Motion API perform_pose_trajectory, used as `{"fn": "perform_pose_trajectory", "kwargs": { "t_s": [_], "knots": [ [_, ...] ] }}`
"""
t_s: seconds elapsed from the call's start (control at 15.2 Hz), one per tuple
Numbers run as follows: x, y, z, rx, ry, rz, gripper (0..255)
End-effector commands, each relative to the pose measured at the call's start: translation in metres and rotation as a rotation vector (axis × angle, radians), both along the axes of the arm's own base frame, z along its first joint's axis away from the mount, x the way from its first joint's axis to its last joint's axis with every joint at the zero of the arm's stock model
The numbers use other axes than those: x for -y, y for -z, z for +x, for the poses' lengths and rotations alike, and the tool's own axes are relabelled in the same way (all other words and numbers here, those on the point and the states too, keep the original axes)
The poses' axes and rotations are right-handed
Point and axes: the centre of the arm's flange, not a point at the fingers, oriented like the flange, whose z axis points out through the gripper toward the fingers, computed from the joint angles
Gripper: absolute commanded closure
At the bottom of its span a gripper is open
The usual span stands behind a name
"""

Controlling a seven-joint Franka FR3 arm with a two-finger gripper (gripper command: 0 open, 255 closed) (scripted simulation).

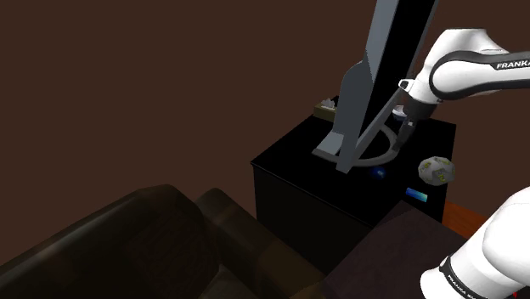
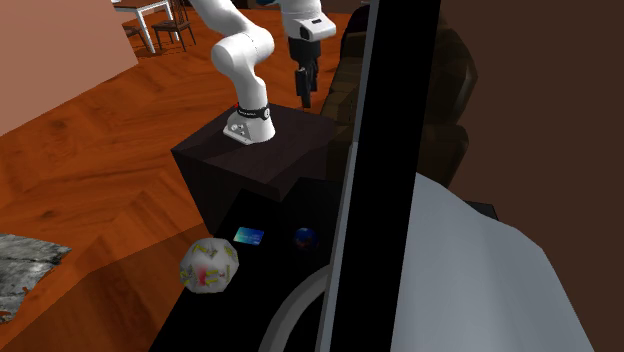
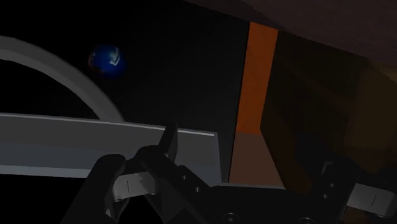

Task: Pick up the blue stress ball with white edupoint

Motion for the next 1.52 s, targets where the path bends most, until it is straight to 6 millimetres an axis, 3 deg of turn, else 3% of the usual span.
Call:
{"fn": "perform_pose_trajectory", "kwargs": {
  "t_s": [0.0,0.73,1.45],
  "knots": [
    [0.022,0.019,0.004,0.007,-0.021,0.007,0],
    [0.123,0.131,0.020,0.038,-0.126,0.057,0],
    [0.217,0.246,0.049,0.069,-0.232,0.107,0]
  ]
}}
